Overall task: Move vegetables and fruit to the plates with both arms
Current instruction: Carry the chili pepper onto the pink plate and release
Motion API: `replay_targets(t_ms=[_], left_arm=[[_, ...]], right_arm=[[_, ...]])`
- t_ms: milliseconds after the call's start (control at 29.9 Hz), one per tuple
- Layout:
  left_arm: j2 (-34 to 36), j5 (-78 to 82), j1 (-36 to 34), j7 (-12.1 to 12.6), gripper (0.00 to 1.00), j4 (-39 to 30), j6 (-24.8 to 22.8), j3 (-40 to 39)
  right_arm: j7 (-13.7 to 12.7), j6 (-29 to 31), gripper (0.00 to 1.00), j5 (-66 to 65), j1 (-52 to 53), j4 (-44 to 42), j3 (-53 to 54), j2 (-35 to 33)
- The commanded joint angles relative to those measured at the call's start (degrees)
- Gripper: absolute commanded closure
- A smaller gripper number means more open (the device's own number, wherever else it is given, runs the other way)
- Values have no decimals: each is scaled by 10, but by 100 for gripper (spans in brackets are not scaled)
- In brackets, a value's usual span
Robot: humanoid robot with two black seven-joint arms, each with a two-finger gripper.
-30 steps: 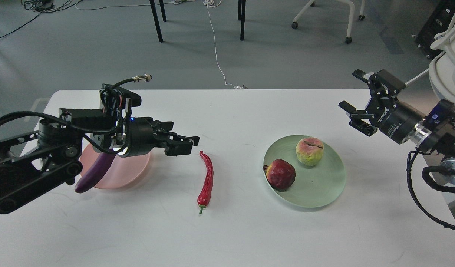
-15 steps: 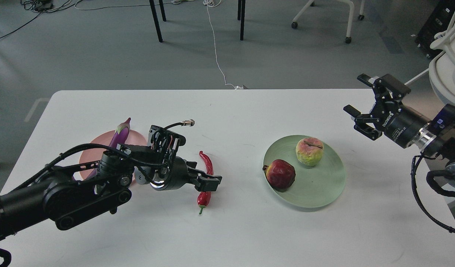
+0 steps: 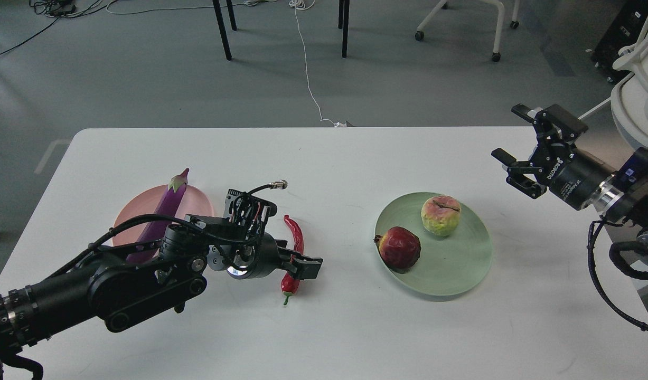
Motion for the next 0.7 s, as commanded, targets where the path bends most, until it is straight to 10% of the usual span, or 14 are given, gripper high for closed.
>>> replay_targets(t_ms=[0, 201, 668], left_arm=[[-1, 0, 1, 8, 64, 2, 0, 0], [0, -1, 0, 29, 92, 1, 0, -1], [209, -7, -36, -33, 91, -70, 0, -9]], right_arm=[[0, 0, 2, -1, -1, 0, 0, 0], [0, 0, 2, -1, -1, 0, 0, 0], [0, 0, 2, -1, -6, 0, 8, 0]])
